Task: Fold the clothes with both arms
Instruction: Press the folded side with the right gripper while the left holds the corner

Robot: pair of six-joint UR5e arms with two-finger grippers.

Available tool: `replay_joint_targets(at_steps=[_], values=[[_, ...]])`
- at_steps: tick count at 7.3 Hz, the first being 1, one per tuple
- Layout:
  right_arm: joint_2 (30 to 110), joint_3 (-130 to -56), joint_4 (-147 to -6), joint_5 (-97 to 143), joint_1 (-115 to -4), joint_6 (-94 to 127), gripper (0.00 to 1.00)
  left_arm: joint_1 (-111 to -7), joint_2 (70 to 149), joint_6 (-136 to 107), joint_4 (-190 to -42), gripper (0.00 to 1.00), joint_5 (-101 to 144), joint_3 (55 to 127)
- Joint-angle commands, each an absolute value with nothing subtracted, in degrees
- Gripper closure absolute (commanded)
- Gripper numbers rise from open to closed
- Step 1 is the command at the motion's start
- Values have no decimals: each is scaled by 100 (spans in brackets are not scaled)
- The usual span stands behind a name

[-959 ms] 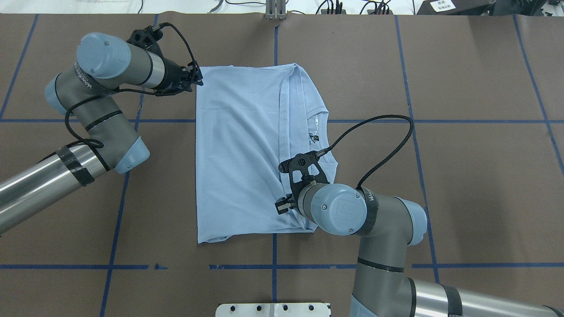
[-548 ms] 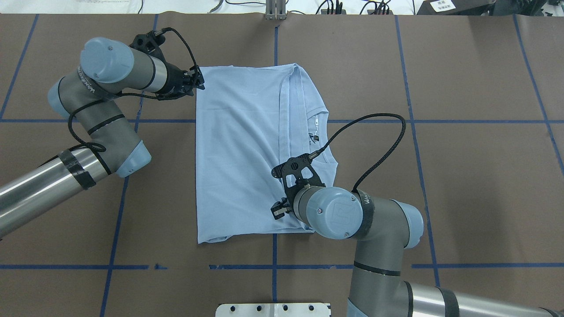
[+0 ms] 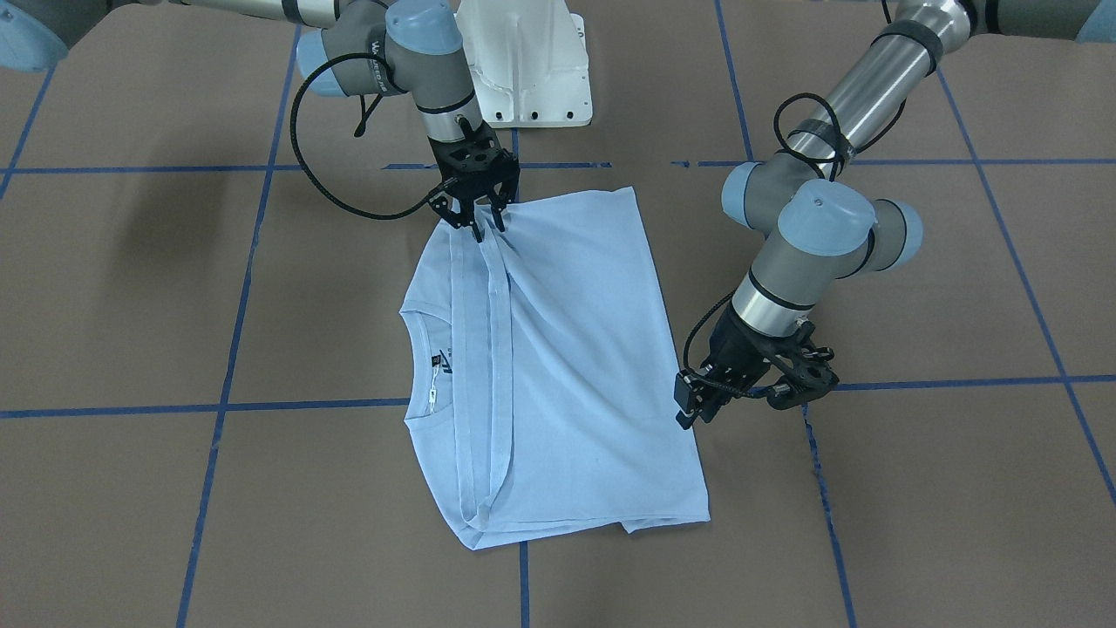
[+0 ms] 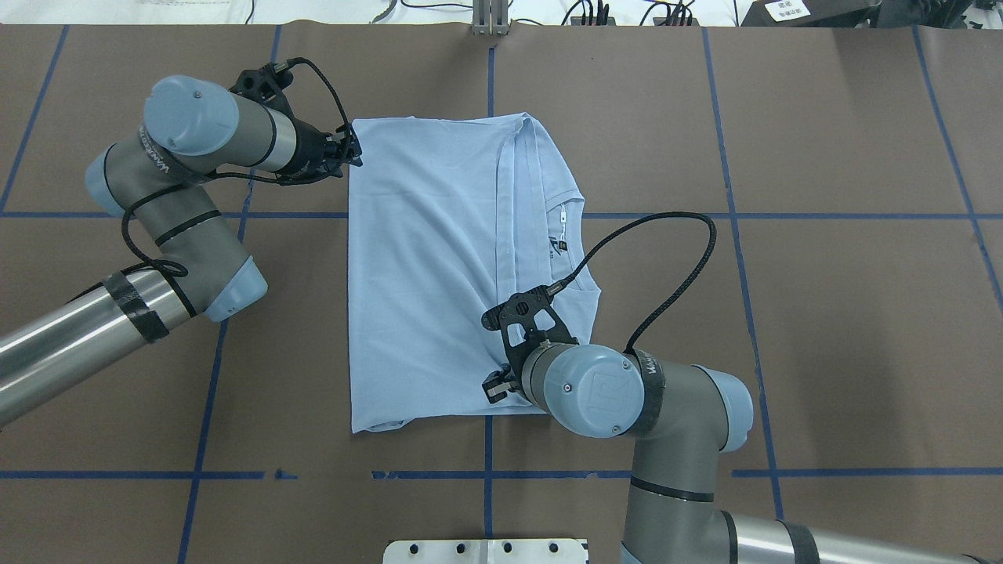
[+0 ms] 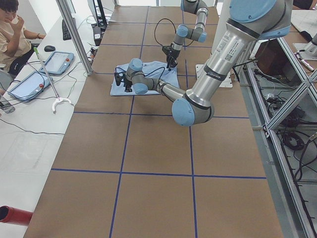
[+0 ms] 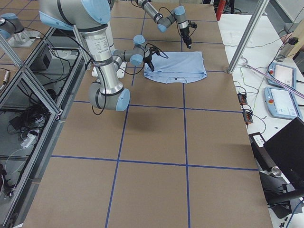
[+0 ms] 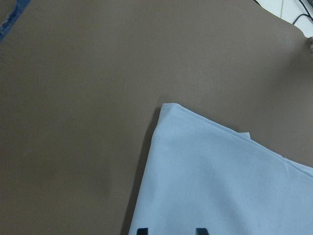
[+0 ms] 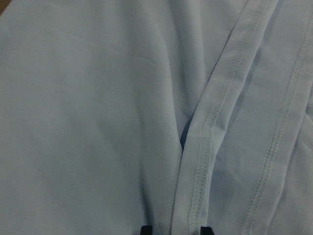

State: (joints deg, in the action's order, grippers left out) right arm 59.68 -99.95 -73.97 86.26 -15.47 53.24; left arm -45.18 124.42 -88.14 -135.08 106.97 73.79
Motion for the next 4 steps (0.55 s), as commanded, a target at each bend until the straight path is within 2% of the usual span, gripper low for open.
replay_joint_targets(at_steps=[1,2,4], values=[[6046,-10264,-7644,8648,-1556,5317,93,-4509,12445,-8903,-13509,56,10696,7392],[6073,-10335,-7838,8614,-1521,5335,100,-4509,12445,-8912,-13509,56,10696,7392],[6056,-10336,-7866,8596,-1451,5370,100,-4509,12445,-8912,-13509,56,10688,7392]])
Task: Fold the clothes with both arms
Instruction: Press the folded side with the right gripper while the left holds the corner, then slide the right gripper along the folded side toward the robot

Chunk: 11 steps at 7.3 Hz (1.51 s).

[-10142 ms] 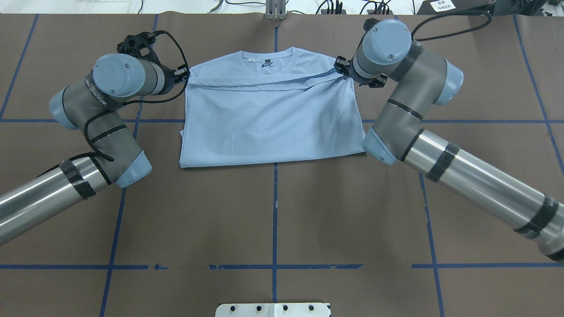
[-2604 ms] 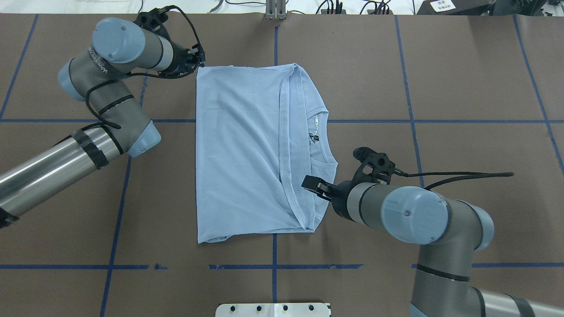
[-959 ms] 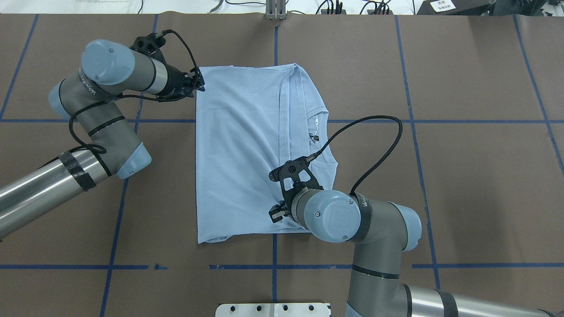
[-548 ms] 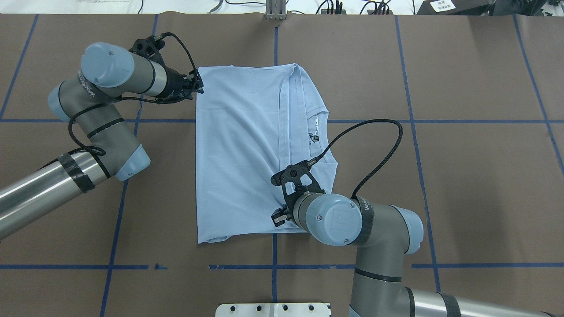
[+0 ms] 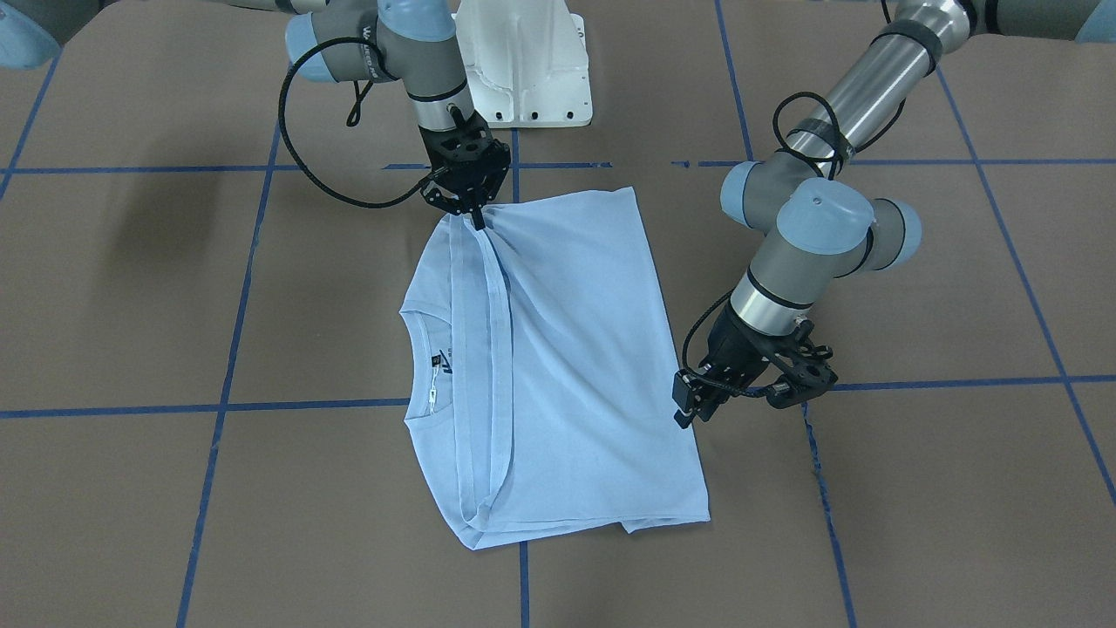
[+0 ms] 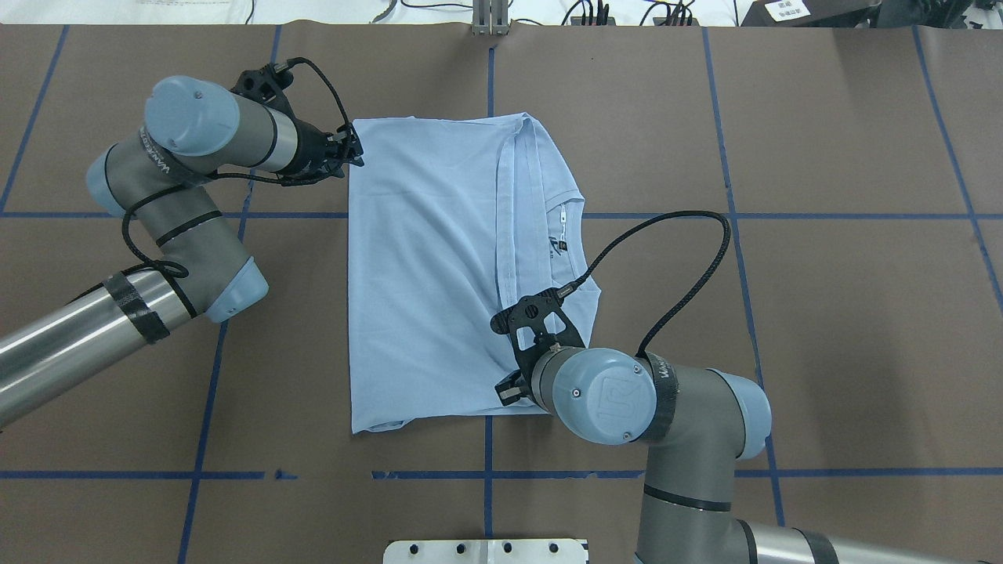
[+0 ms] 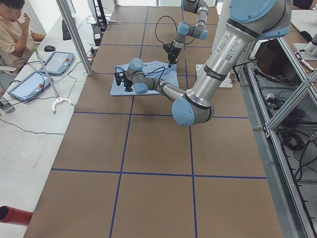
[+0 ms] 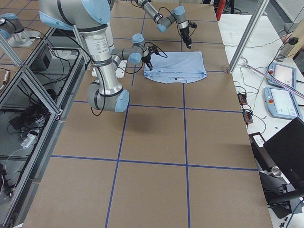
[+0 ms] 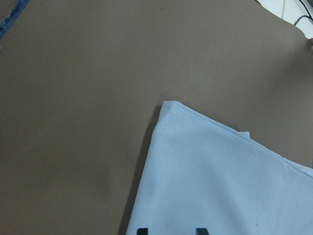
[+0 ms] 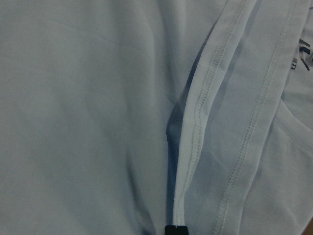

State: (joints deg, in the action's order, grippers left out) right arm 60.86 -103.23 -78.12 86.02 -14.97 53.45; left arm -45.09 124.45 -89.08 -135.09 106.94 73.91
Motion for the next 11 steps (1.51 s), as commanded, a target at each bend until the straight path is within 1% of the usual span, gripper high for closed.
replay_joint_targets(at_steps=[1,5,7,9,10,11], values=[[6082,-10336,-7866,8613,-1450,5370,100,-4491,12445,-8912,-13509,56,10688,7383],[6362,-10538,-7849,8762,-1705,5178,100,-4465,12445,-8912,-13509,56,10688,7383],[6800,-10669,-7787,8710,-1688,5194,100,-4465,12445,-8912,-13509,55,10688,7392],[6838,-10784,-7805,8640,-1661,5273,100,-4465,12454,-8912,-13509,54,10688,7392],[6794,-10775,-7822,8657,-1644,5273,91,-4456,12445,-8912,-13509,54,10688,7392],[6794,-10767,-7822,8675,-1652,5273,79,-4439,12445,-8912,-13509,53,10688,7392]])
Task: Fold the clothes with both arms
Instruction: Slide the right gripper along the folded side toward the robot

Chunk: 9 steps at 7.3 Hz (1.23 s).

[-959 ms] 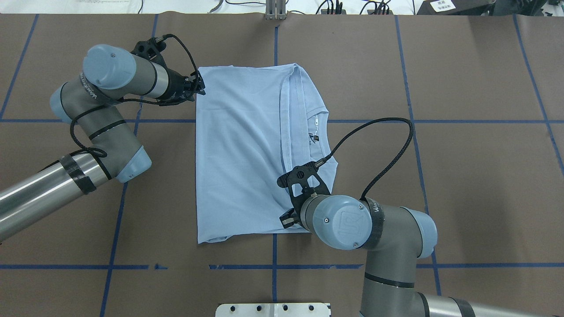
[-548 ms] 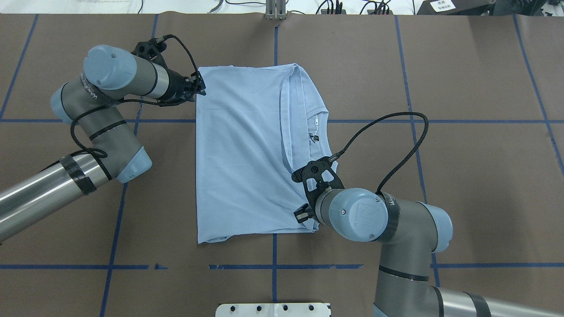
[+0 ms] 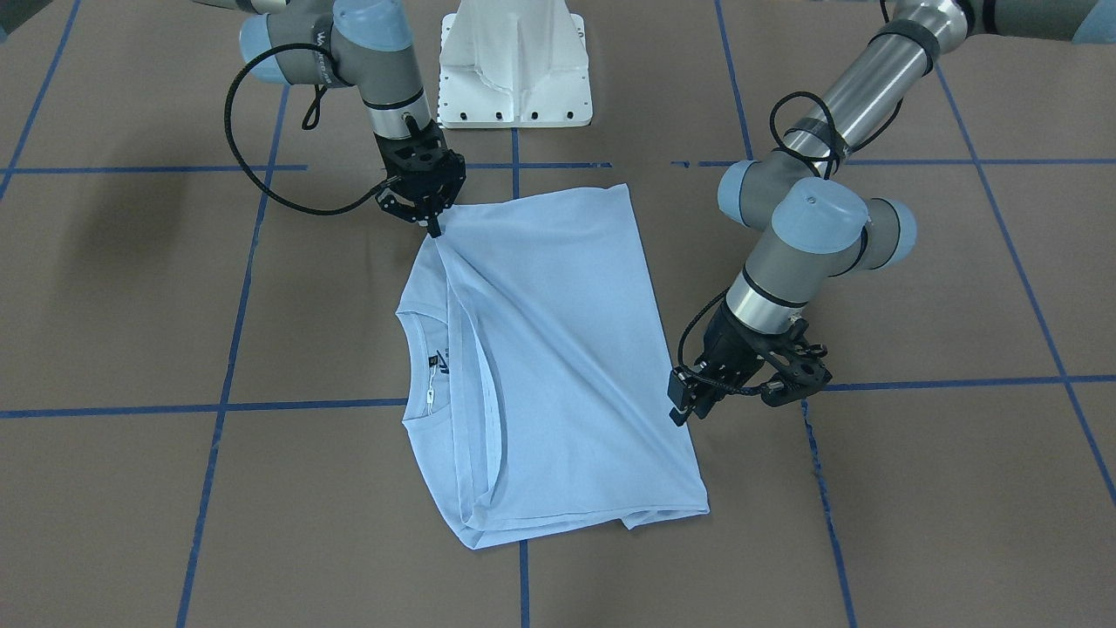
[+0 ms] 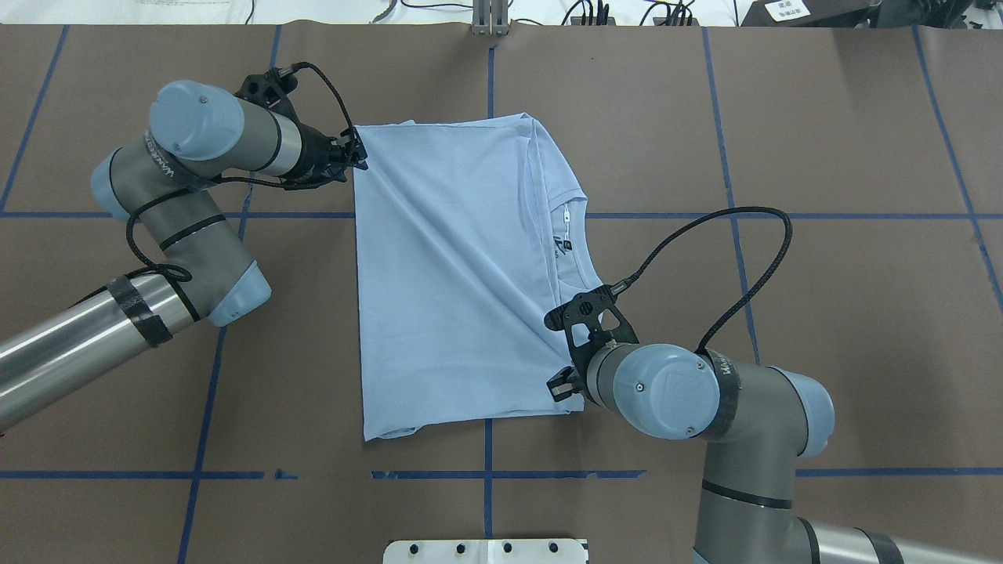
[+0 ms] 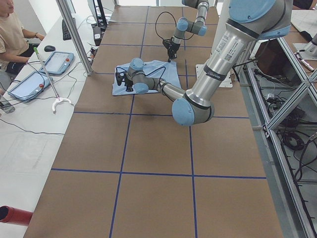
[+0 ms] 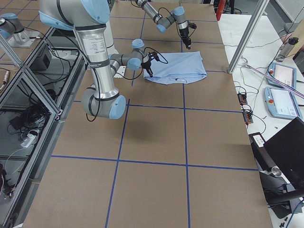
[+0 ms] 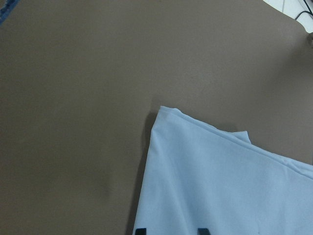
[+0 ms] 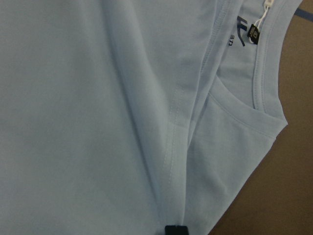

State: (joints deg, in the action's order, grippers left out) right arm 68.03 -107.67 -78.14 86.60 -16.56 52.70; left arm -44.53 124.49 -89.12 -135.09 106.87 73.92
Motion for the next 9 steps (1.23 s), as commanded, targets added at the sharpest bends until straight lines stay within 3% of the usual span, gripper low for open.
replay_joint_targets(at_steps=[1,2,3,7,9], values=[[6794,-10775,-7822,8675,-1652,5282,53,-4421,12445,-8912,-13509,53,10688,7392],[6768,-10775,-7822,8666,-1652,5308,40,-4421,12445,-8912,-13509,53,10679,7392],[6741,-10784,-7822,8657,-1644,5848,35,-4421,12445,-8912,-13509,53,10679,7392],[6750,-10846,-7787,8640,-1503,9526,34,-4421,12454,-8912,-13509,53,10679,7400],[6802,-10793,-7787,8631,-1406,10201,34,-4421,12445,-8912,-13500,53,10670,7470]])
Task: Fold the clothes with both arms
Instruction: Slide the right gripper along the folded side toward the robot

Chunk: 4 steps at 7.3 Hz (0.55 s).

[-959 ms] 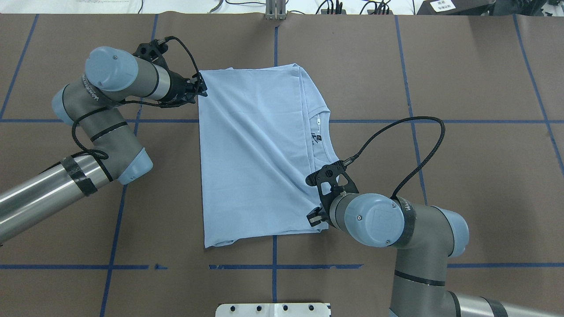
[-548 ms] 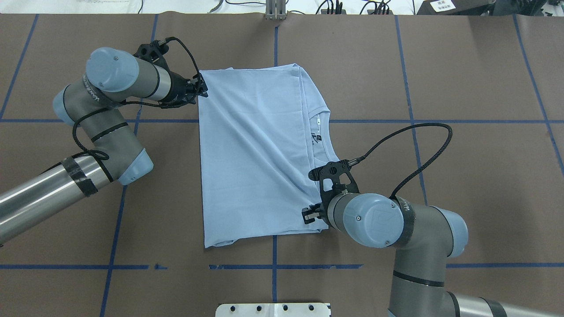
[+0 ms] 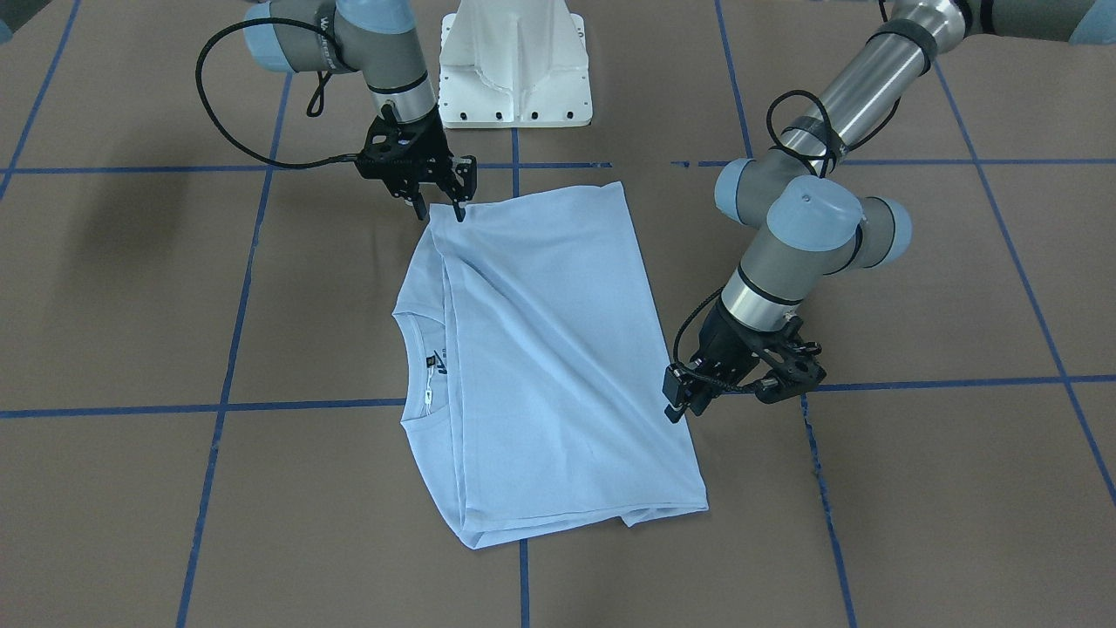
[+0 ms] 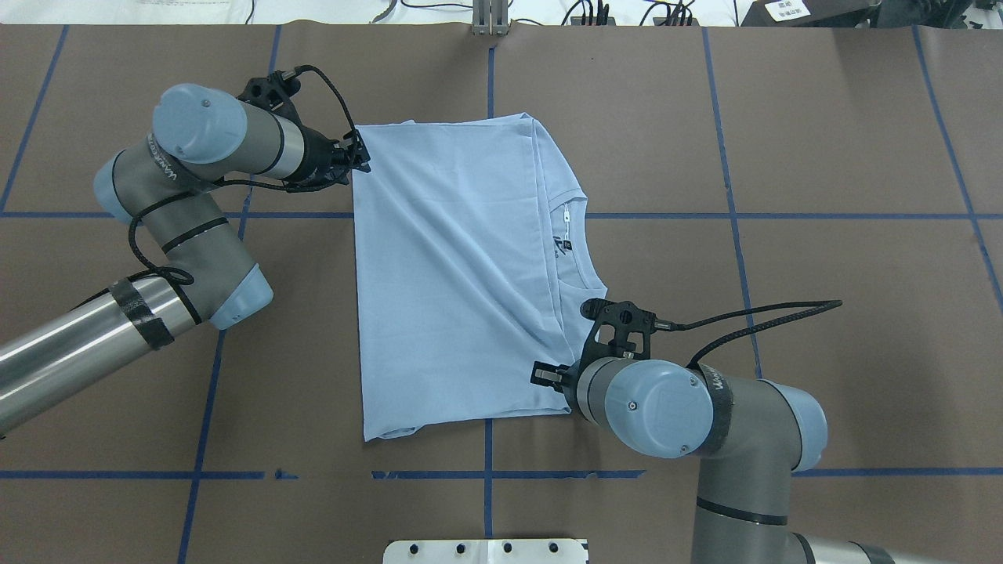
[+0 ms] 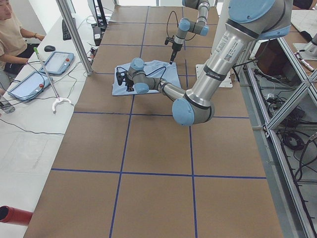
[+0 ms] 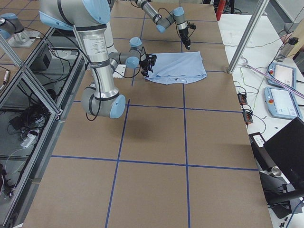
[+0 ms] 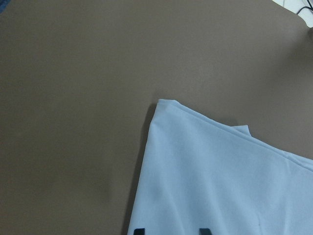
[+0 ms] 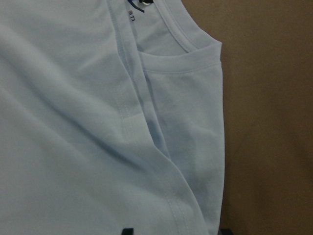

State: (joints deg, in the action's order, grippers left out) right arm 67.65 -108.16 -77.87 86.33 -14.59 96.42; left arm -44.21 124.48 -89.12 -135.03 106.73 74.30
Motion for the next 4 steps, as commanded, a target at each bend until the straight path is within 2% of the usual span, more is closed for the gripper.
replay_joint_targets(at_steps=[1,4], values=[[6820,-10749,-7805,8640,-1406,10378,33,-4430,12445,-8912,-13500,53,10670,7471],[6812,-10591,-7805,8657,-1415,10397,32,-4421,12445,-8912,-13500,50,10670,7479]])
